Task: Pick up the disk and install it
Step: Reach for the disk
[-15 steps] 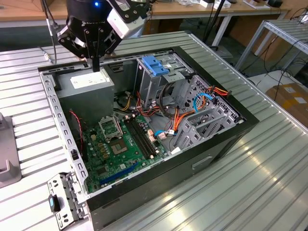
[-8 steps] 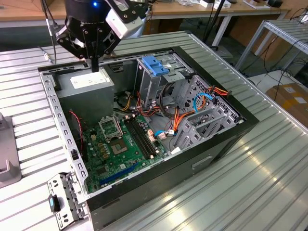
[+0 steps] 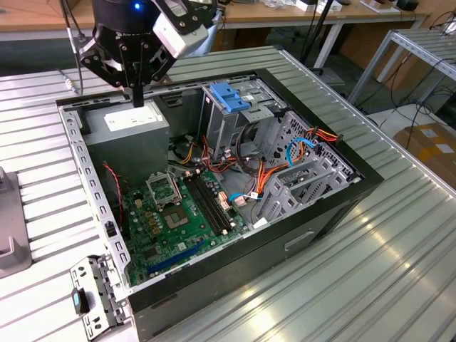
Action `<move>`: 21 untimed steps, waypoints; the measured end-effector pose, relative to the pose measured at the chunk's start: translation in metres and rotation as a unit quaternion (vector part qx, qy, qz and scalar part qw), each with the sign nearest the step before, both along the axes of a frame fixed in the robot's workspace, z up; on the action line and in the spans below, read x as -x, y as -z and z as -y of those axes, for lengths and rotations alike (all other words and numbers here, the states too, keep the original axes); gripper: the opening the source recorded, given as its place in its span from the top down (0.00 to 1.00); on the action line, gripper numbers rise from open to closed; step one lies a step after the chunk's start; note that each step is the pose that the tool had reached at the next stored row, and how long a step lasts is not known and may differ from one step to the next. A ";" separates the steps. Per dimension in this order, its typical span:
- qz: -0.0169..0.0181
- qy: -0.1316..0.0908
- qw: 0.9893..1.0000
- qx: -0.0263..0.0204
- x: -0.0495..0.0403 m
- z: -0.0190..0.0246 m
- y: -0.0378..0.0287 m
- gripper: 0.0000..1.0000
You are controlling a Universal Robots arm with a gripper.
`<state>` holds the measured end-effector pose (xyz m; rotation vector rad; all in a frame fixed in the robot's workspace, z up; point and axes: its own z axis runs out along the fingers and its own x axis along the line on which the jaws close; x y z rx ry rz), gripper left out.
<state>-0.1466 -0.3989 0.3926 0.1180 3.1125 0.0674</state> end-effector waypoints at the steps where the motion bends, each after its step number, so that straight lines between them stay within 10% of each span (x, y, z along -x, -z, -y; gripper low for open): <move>1: 0.000 0.000 1.000 0.000 0.0006 0.0000 0.0000 0.90; 21: 0.000 0.000 1.000 0.000 0.0107 0.0000 0.0000 0.90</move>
